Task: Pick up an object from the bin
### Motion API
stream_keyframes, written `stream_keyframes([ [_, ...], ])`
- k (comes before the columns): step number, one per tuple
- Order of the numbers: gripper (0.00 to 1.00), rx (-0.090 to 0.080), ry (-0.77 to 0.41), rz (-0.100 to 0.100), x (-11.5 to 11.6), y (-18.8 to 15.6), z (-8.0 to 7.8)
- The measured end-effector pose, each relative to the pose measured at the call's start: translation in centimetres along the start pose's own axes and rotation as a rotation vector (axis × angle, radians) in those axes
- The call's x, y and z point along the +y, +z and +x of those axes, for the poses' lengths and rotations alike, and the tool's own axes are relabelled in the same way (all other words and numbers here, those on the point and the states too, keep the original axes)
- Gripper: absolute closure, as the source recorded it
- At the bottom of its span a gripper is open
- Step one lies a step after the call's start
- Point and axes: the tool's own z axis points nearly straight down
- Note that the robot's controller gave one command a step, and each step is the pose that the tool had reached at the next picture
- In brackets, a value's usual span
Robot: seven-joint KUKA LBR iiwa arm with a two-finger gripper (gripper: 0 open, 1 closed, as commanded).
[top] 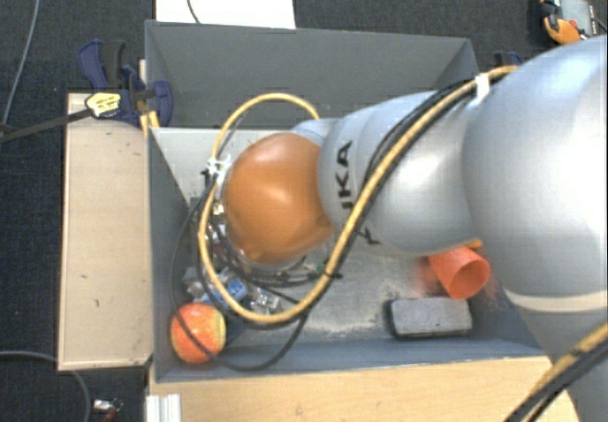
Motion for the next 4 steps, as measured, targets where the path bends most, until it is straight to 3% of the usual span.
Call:
stream_keyframes([
  [1, 0.00, 0.013, -0.129, -0.004, -3.0, 3.1, -2.3],
  [2, 1.00, 0.015, 0.082, 0.002, -2.9, 3.0, -2.0],
  [3, 1.00, 0.015, 0.084, 0.001, -2.9, 3.0, -2.0],
  [4, 1.00, 0.011, 0.088, -0.002, -2.8, 0.7, -1.9],
])
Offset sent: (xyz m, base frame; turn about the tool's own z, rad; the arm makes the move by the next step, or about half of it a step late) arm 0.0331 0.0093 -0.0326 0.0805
